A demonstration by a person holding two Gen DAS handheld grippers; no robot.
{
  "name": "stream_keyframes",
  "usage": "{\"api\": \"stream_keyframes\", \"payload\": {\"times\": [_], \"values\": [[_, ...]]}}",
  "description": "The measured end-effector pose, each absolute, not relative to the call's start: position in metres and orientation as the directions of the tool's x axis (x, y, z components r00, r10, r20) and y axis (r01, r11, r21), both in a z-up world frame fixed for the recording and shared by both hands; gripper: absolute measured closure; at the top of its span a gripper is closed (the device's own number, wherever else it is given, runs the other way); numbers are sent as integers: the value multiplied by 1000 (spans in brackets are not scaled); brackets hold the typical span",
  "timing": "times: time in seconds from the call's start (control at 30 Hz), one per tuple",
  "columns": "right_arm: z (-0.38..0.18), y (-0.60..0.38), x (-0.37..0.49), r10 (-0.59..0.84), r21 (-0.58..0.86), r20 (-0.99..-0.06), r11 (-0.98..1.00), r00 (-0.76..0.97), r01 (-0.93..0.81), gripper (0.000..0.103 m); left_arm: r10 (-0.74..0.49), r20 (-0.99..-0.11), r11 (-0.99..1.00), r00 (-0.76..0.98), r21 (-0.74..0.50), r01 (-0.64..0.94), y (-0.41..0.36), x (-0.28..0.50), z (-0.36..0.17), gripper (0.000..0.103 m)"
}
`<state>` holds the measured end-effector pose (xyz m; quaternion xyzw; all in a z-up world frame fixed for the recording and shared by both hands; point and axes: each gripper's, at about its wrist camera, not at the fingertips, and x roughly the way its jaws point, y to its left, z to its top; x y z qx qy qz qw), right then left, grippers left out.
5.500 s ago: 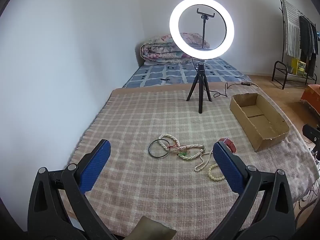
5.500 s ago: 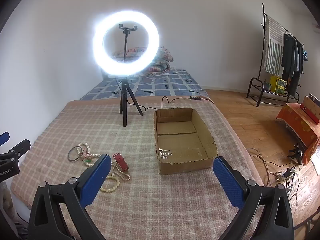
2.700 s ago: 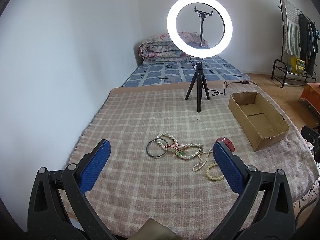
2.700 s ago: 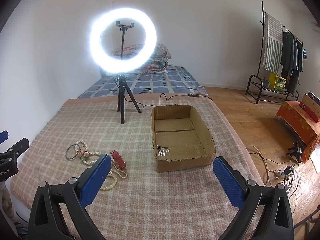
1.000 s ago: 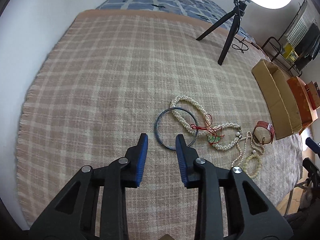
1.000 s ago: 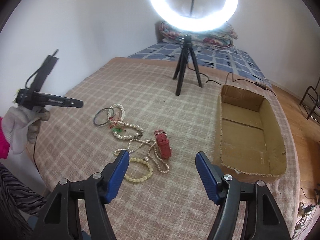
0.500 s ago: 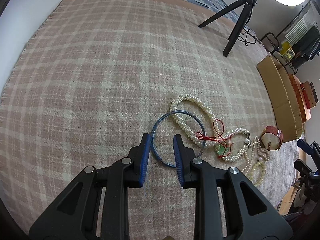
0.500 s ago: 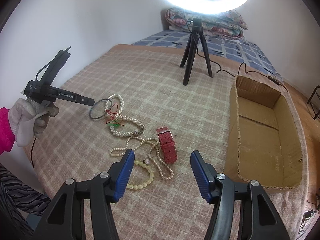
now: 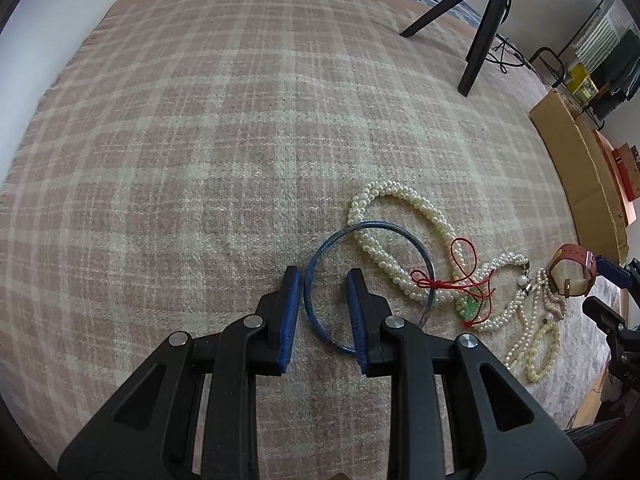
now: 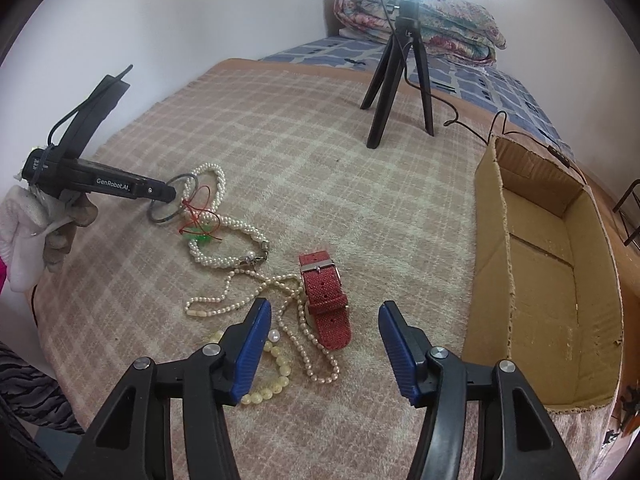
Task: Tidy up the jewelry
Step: 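Close the left tool on the black bangle while the right tool closes on the red watch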
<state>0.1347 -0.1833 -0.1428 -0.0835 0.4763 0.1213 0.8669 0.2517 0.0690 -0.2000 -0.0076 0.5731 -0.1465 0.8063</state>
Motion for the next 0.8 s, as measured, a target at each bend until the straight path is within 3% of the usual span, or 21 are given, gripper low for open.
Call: {"api": "stream_keyframes", "payload": {"times": [0.3, 0.53, 0.8], "values": [[-151, -176, 143, 109, -55, -851, 954, 514, -294, 51, -189, -917, 962, 350, -101, 255, 56, 254, -202, 99], [-157, -172, 146, 84, -85, -857, 950, 509, -300, 56, -173, -908, 963, 382, -74, 259, 57, 247, -196, 101], [-162, -173, 145, 82, -87, -863, 948, 499, -307, 72, -154, -888, 963, 434, -35, 269, 57, 236, -179, 101]]}}
